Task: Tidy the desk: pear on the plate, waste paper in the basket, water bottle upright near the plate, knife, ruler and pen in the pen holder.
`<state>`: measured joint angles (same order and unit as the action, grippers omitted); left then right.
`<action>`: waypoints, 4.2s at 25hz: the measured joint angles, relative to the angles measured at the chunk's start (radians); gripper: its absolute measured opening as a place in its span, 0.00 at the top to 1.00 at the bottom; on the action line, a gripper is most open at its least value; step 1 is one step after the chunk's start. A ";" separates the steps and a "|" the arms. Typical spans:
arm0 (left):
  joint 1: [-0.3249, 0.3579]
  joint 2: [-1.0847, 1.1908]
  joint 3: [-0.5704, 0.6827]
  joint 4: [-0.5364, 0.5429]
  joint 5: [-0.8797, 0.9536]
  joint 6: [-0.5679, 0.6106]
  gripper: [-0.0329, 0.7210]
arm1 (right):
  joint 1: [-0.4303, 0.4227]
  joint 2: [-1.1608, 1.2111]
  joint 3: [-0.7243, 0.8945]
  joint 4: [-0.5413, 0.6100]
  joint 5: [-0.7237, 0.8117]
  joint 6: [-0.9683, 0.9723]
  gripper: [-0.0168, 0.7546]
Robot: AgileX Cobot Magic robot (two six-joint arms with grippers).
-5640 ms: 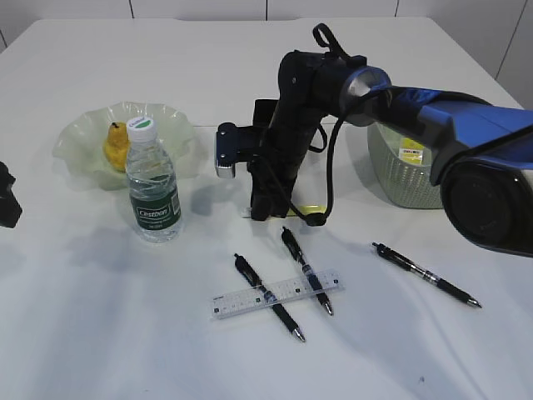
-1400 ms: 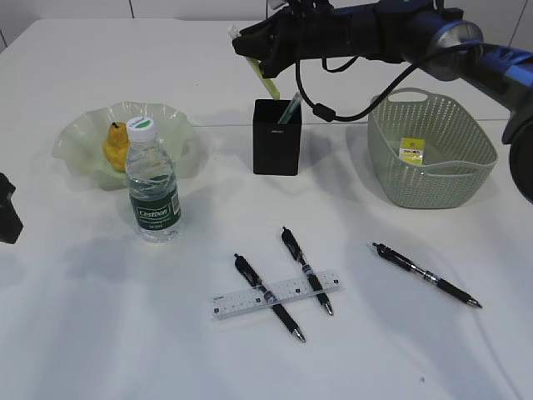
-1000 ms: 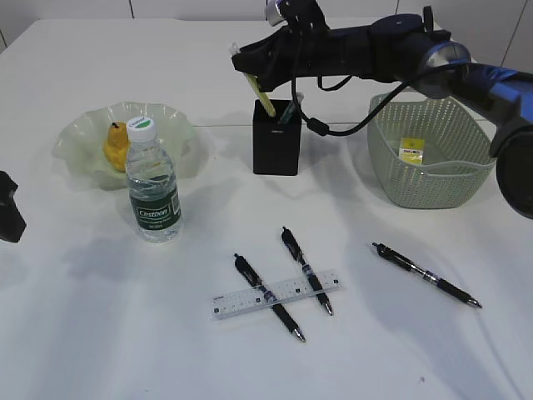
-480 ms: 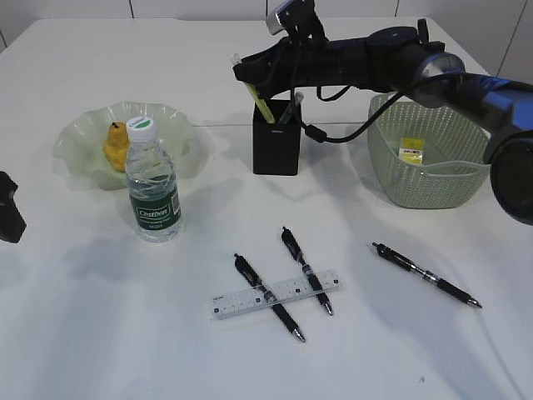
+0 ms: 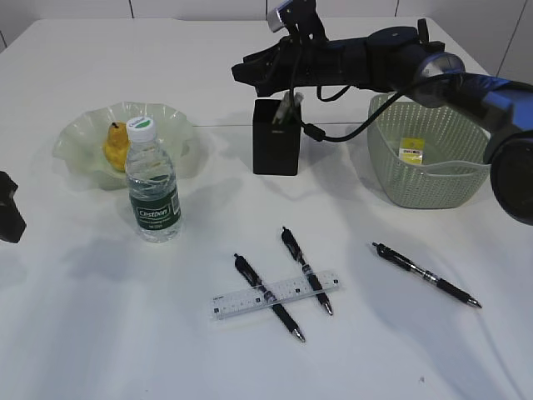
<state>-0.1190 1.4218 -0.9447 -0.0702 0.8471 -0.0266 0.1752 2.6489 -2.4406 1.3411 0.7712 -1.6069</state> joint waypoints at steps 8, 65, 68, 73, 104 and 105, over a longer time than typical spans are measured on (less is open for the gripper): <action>0.000 0.000 0.000 0.000 0.000 0.000 0.28 | 0.000 -0.002 0.000 -0.023 0.029 0.095 0.64; 0.000 0.000 0.000 0.000 0.058 0.000 0.28 | 0.187 -0.772 0.775 -1.244 0.474 1.417 0.63; 0.000 0.000 0.000 0.000 0.058 0.000 0.28 | 0.275 -0.769 0.831 -1.300 0.474 1.323 0.63; 0.000 0.000 0.000 0.000 0.051 0.000 0.28 | 0.331 -0.725 0.837 -1.309 0.466 1.180 0.63; 0.000 0.000 0.000 0.010 -0.099 0.000 0.28 | 0.333 -0.509 0.837 -1.199 0.353 0.397 0.51; 0.000 0.000 0.000 0.010 -0.100 0.000 0.28 | 0.333 -0.507 0.837 -1.197 0.353 0.396 0.51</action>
<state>-0.1190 1.4218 -0.9447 -0.0606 0.7468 -0.0266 0.5083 2.1422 -1.6032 0.1443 1.1246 -1.2114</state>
